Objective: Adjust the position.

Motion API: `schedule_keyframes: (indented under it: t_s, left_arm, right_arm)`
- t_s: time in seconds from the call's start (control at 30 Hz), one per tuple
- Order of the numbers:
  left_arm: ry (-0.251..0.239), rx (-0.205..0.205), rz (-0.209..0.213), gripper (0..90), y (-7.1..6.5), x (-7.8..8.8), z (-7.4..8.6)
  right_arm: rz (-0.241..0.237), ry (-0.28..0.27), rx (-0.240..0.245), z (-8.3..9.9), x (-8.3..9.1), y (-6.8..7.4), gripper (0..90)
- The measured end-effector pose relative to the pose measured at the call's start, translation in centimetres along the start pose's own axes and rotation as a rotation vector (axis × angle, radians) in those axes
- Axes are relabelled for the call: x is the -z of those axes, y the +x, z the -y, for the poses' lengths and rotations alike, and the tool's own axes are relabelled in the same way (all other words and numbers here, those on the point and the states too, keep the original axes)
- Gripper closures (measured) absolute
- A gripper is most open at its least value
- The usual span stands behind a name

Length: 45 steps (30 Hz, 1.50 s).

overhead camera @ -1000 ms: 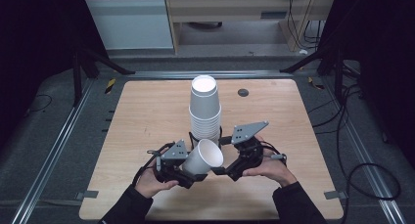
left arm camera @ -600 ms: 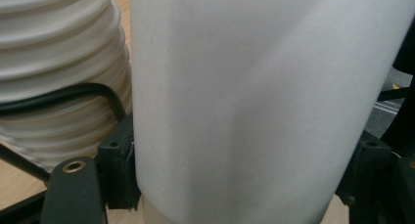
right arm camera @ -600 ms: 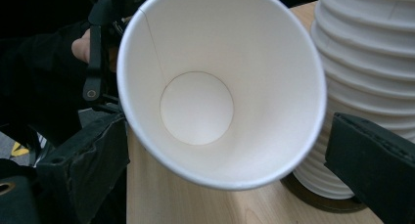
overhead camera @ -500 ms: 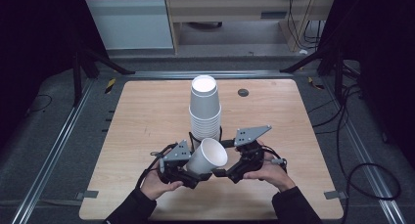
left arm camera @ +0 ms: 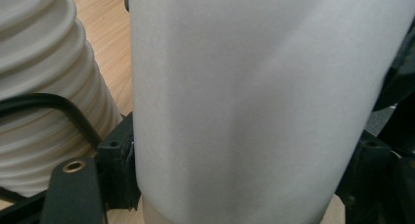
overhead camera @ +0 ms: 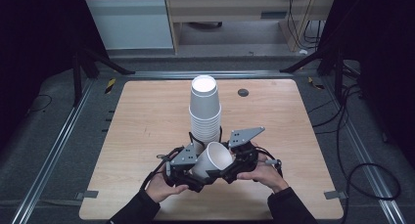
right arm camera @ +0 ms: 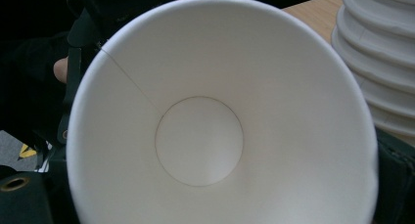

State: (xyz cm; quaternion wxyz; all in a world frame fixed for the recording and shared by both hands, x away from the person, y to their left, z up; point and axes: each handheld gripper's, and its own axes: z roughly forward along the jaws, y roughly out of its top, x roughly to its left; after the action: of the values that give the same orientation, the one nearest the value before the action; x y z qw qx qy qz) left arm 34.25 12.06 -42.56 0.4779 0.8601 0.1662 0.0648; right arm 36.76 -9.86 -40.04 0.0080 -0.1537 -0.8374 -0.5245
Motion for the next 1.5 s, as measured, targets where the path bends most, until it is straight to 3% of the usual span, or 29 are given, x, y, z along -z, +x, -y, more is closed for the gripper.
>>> schedule_keyframes:
  t_s: [0.63,0.83,1.07,1.27,1.33,1.5]
  left_arm:
    - [-0.006,0.008,-0.004,20.9,0.2,0.2,0.2]
    - [0.013,0.025,-0.026,19.3,0.7,0.4,0.6]
    - [0.024,0.052,-0.068,18.8,1.3,1.4,1.5]
    - [0.013,0.095,-0.115,18.7,2.2,2.7,2.0]
    - [0.008,0.105,-0.131,18.8,2.4,3.0,2.1]
    - [0.014,0.142,-0.17,18.9,3.1,4.0,2.7]
  right_arm:
    - [0.014,-0.009,0.023,-0.3,0.3,0.2,9.4]
    - [0.041,-0.033,0.013,-0.4,1.6,-0.1,9.4]
    - [0.118,-0.063,0.008,-0.5,4.1,-0.5,9.3]
    - [0.195,-0.057,-0.005,-0.2,6.1,-1.0,9.3]
    - [0.257,-0.057,-0.011,0.1,6.8,-1.3,9.4]
    - [0.34,-0.045,-0.036,0.4,8.0,-2.0,9.4]
